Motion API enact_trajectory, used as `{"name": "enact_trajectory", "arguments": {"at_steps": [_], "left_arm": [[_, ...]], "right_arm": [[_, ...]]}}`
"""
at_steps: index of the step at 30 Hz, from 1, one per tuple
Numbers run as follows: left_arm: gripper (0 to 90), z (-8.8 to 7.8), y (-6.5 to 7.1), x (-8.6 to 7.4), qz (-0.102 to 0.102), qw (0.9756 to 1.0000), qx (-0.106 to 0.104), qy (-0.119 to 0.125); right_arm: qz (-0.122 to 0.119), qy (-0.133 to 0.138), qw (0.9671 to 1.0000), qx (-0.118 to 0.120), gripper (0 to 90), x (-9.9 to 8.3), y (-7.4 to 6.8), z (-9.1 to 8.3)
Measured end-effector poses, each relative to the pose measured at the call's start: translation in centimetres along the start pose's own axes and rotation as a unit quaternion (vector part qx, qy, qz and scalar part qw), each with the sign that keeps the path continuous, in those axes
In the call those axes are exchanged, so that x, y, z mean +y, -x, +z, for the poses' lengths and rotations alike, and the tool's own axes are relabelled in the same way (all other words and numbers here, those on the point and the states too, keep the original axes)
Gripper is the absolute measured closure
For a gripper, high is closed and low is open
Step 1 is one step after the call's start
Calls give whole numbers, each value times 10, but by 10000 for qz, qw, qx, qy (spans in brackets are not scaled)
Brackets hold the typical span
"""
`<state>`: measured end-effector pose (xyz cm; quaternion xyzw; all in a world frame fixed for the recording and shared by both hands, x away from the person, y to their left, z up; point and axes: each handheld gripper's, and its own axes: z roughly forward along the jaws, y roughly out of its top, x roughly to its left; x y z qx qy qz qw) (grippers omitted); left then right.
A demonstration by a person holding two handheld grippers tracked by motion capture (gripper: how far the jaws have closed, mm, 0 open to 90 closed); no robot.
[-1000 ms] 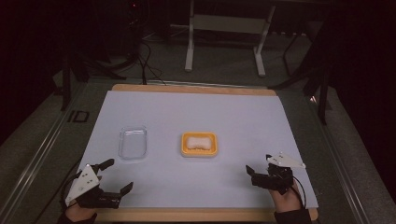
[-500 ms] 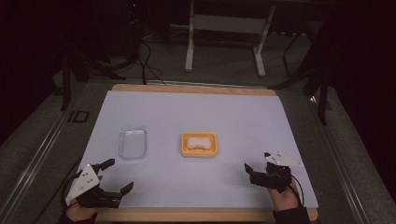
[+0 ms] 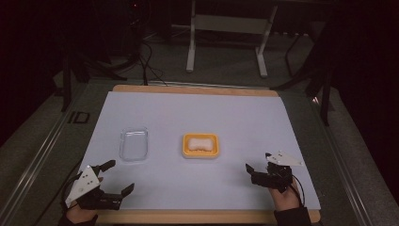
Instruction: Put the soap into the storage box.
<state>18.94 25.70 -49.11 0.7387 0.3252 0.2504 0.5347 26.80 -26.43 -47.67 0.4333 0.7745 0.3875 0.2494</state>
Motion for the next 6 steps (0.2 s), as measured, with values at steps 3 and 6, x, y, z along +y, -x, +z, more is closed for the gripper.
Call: {"name": "enact_trajectory", "arguments": {"at_steps": [3,6], "left_arm": [[12,0,0,0,-1,10000,1,-3],[11,0,0,0,2,10000,7,-7]], "right_arm": [[18,9,10000,8,148,0,1,0],[20,9,10000,13,148,0,1,0]]}}
